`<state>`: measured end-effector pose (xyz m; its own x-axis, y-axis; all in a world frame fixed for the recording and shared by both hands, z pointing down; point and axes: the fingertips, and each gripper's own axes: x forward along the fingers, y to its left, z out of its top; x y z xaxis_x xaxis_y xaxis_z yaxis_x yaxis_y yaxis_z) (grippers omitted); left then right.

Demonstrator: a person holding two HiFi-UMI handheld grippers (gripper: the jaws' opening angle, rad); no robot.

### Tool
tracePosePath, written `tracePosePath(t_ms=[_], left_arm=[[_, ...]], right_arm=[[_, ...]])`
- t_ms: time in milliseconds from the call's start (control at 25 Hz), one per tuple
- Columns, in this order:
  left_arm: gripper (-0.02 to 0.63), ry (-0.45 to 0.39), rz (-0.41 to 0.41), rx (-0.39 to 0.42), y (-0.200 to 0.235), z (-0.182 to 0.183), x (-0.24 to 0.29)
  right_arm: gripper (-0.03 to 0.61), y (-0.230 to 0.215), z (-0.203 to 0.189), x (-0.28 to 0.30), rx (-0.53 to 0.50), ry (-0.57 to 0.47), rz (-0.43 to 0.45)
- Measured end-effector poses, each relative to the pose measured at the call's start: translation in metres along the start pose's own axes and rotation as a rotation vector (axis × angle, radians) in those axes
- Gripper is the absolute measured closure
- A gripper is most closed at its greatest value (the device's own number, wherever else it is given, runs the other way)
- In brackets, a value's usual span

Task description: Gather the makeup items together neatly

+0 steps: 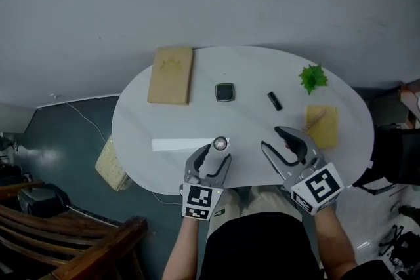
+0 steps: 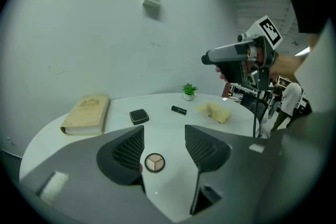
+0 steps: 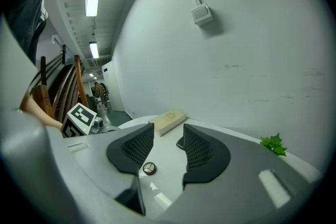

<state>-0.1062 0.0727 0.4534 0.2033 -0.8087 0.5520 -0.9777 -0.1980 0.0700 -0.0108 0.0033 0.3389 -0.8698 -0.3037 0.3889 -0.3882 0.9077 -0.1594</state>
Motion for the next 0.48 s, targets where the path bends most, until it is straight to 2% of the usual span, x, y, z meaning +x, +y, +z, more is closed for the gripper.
tracePosePath(t_ms=[200,480], left_arm=[[0.374,0.098,0.035,-0.017,0.004,-0.031,0.025],[0.370,0.175,0.092,-0.062,0.012,-0.059,0.048]], right_arm=[[0.422,-0.018,-0.007,0.017,-0.012,0.028,0.046],[0.422,-0.033,-0.024,0.031,0.001,0.071,0.110]])
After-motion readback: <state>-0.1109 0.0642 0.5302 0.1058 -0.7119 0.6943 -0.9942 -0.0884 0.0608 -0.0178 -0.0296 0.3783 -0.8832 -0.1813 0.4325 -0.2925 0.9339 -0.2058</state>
